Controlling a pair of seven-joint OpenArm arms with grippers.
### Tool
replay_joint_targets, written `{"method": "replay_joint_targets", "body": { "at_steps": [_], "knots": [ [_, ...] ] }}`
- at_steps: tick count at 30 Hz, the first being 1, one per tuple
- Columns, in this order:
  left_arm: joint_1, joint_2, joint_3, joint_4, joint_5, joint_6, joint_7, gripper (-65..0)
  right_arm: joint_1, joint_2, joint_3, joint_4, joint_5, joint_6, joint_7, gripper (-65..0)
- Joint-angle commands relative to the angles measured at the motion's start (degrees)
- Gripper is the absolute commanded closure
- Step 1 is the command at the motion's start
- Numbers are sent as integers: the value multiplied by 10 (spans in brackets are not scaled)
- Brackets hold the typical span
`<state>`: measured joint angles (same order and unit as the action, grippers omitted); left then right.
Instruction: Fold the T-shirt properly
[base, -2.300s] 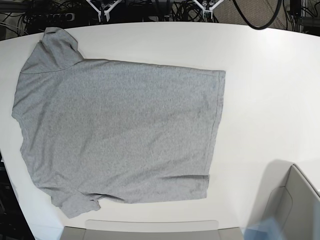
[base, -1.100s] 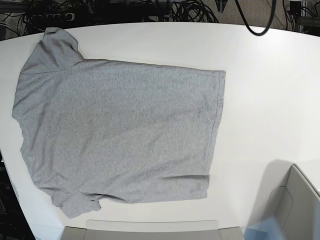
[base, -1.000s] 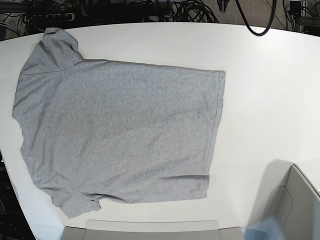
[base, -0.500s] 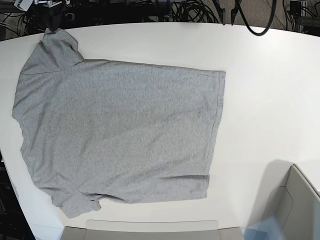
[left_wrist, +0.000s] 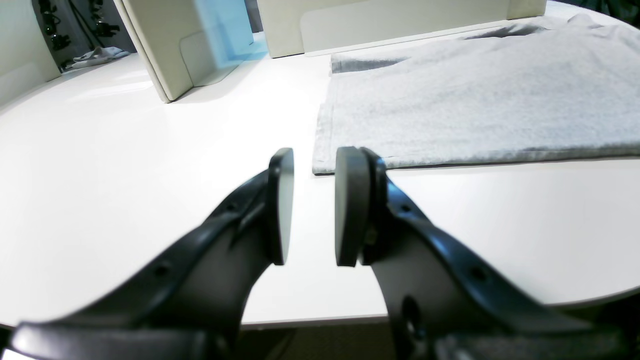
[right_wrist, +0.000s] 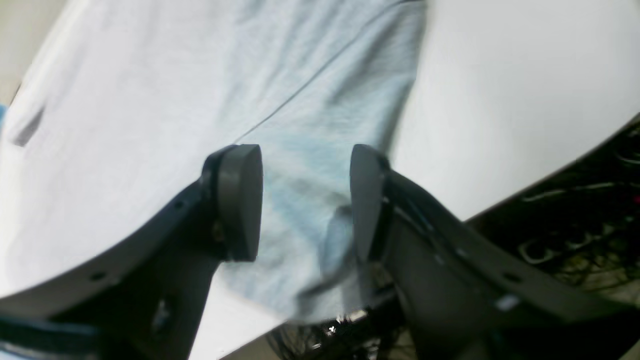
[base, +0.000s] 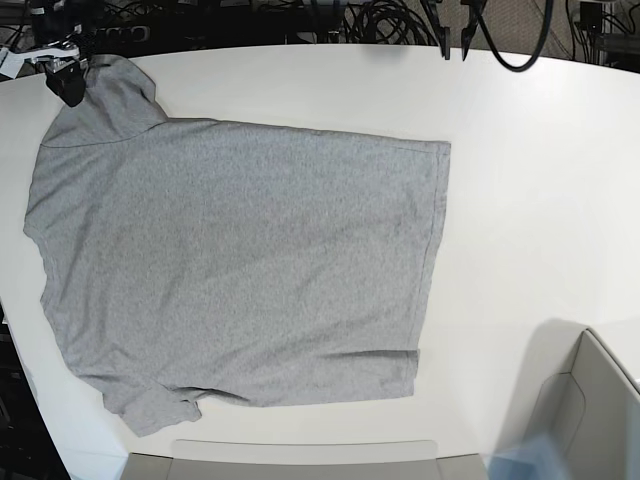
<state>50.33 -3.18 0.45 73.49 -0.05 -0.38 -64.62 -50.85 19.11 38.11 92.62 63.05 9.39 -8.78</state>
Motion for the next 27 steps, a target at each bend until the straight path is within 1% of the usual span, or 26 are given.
{"method": "replay_joint_targets", "body": {
  "at_steps": [1,2,3,6,7,10,12,14,16,19,21,23,27],
  "knots": [
    [10,0,2,6,0,2,-16,-155,9,-1,25,3,-8,13,-12,-286],
    [10,0,2,6,0,2,-16,-155,23,-9,40,3,-19,21,-38,-286],
    [10,0,2,6,0,2,-16,-155,39,-22,60,3,-33,36,-65,-286],
    [10,0,2,6,0,2,-16,-155,82,-61,114,3,-74,82,-125,-286],
    [10,0,2,6,0,2,-16,-155,97,-71,135,3,-90,93,-141,-286],
    [10,0,2,6,0,2,-16,-155,147,-96,178,3,-163,125,-205,-286],
    [10,0,2,6,0,2,-16,-155,185,-112,200,3,-212,154,-248,-286],
    [10,0,2,6,0,2,-16,-155,218,-135,237,3,-254,181,-279,-286],
    [11,0,2,6,0,2,-16,-155,247,-154,277,7,-290,211,-304,-285],
    [11,0,2,6,0,2,-16,-155,277,-162,319,4,-334,262,-336,-285],
    [11,0,2,6,0,2,-16,-155,295,-169,338,3,-365,284,-353,-285],
    [11,0,2,6,0,2,-16,-155,310,-180,358,3,-398,304,-356,-285],
    [11,0,2,6,0,2,-16,-155,338,-189,375,0,-446,306,-356,-285]
  ]
}}
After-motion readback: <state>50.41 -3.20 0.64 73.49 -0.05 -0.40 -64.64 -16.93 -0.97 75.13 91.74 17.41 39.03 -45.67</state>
